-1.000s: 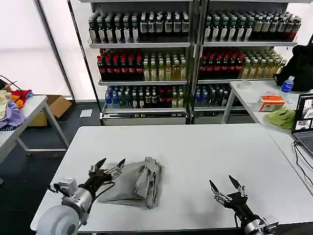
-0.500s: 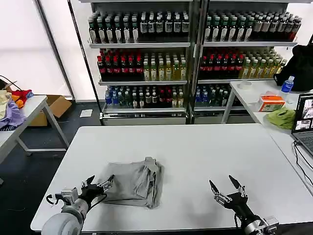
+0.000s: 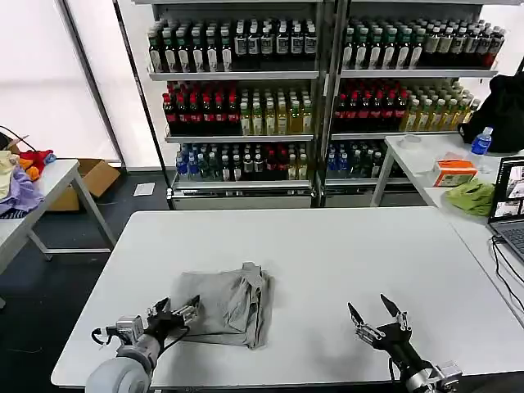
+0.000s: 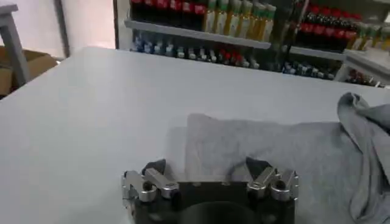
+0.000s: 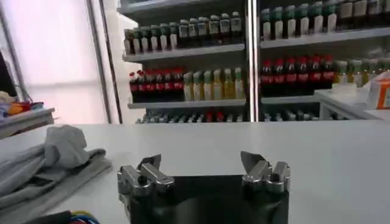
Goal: Fold and organize the clothes.
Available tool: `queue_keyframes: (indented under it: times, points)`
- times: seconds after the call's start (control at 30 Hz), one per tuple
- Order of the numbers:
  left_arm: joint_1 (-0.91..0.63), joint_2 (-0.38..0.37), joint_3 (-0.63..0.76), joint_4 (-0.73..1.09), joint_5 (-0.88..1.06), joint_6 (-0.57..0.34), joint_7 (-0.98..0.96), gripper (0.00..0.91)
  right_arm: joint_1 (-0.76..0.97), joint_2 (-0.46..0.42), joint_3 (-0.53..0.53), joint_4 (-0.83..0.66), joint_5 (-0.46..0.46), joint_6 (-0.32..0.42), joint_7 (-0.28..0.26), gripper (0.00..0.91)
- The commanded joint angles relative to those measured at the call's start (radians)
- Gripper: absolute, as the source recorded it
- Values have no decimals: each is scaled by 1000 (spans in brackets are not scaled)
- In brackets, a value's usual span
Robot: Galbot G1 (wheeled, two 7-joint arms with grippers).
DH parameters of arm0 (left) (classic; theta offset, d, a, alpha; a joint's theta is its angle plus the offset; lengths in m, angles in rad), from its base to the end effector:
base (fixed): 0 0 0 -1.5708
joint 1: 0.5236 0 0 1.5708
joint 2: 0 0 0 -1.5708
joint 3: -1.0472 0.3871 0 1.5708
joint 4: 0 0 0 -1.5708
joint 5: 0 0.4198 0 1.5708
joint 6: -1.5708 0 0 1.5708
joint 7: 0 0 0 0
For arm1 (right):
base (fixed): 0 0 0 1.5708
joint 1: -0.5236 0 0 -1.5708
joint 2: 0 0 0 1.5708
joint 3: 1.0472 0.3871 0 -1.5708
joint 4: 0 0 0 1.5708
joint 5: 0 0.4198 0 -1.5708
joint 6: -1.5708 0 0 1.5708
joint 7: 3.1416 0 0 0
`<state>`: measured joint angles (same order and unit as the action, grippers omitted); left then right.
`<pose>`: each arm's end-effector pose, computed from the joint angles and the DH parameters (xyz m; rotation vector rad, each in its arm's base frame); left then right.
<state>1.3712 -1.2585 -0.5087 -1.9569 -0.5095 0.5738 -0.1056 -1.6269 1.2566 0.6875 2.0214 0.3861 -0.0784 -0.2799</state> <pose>0.2987 0.0648 -0.3321 -0.1195 -2.5802 0.1955 0.2159 -0.1218 -0.3508 0.4057 -2.9384 -0.0861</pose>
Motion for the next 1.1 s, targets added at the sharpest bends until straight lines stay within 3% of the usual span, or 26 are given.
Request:
queue_keyframes:
  times: [0.03,0.17,0.3,0.4,0.57,0.87,0.97,1.1]
  points:
    - [-10,-17,9,28,18,-4,10,725,-1,-2,2,-5,-1,2,1,907]
    - [-8,-18,5,32,29,-19,11,443,-4,-2,3,-10,1,7,1,907]
    - [-1,-15,0,31,59,-41,25,333,-2,0,-1,-14,0,9,0,907]
    - [5,-16,-1,28,64,-46,28,312,9,2,0,-21,4,9,0,907]
    - [20,-24,4,16,92,-65,42,151,23,-6,1,-32,9,7,0,907]
    - [48,-39,-35,-53,63,-89,56,20,47,-14,27,-54,29,5,7,907]
    - [51,-41,-97,-87,-54,-119,69,20,54,-15,43,-60,33,3,8,907]
    - [64,0,-299,-136,-259,-69,74,20,55,-25,67,-68,51,0,12,907]
